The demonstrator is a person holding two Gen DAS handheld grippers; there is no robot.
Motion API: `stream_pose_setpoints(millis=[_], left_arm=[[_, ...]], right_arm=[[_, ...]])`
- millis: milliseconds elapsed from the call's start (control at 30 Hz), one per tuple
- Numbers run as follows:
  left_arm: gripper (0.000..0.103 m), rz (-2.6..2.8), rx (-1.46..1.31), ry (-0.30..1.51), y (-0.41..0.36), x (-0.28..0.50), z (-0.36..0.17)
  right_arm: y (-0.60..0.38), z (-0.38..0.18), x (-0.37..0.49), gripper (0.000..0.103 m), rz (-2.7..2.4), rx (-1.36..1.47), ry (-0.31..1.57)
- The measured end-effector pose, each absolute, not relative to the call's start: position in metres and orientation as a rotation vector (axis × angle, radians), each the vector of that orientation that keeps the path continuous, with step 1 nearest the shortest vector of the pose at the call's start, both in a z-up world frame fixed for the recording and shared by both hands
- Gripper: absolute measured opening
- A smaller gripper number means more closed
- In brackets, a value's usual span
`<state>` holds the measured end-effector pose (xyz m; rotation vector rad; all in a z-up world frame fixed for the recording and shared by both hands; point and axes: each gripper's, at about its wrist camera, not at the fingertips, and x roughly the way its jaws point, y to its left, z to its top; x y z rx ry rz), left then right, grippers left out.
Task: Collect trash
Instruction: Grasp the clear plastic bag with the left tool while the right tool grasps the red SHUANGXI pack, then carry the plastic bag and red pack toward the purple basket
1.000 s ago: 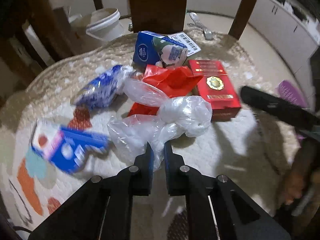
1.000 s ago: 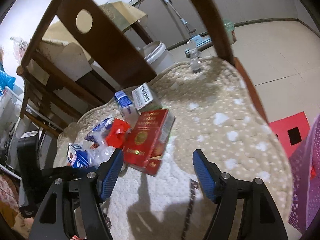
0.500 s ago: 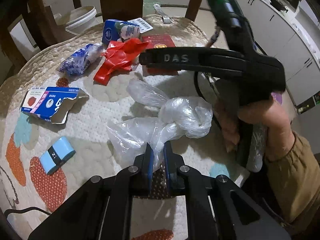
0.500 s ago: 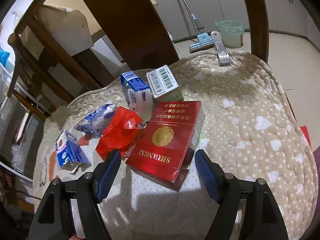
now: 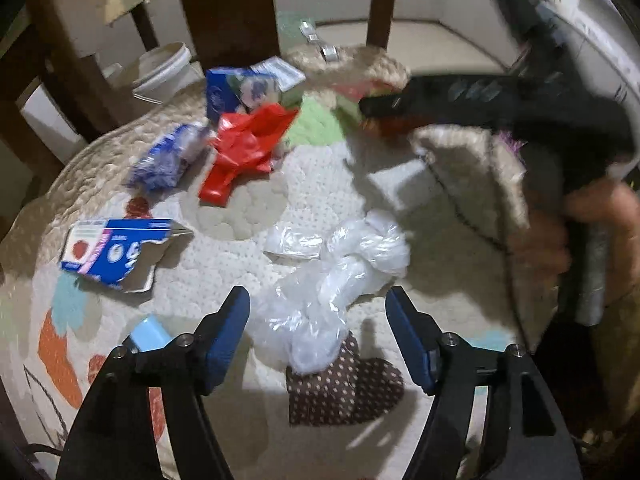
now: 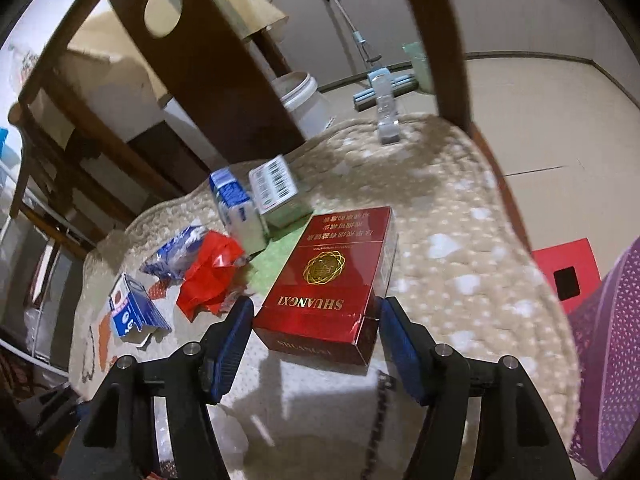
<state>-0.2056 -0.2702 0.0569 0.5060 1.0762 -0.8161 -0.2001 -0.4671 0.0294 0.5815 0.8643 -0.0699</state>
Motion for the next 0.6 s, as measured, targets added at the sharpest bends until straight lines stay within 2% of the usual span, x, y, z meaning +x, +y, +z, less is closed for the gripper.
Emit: stream_pose_setpoints(millis=[100, 167, 200, 300, 600], left_arm=[[0.068, -0.792, 0.52, 1.107, -0.276, -0.202, 0.042], [0.036, -0.763, 0.524, 1.13, -0.277, -0.2, 0.037], [0.024, -0.752, 0.527, 1.14, -0.278, -0.2, 0.035], [0.018, -0.748, 0.476, 1.136, -0.277, -0.198, 0.042], [0.017, -0.746, 0.362, 1.051, -0.27, -0.215, 0.09]], right_arm=[[-0.475, 0.034, -0.21, 0.069, -0.067, 0.589, 0.843], [-0.481, 0.035, -0.216, 0.069, -0.066, 0.594, 0.835], [-0.484, 0.036, -0.219, 0.069, -0.069, 0.596, 0.832], [-0.489, 0.037, -0.225, 0.069, -0.074, 0.606, 0.824], [-0.494, 0.045, -0.235, 0.069, -0.065, 0.616, 0.785]])
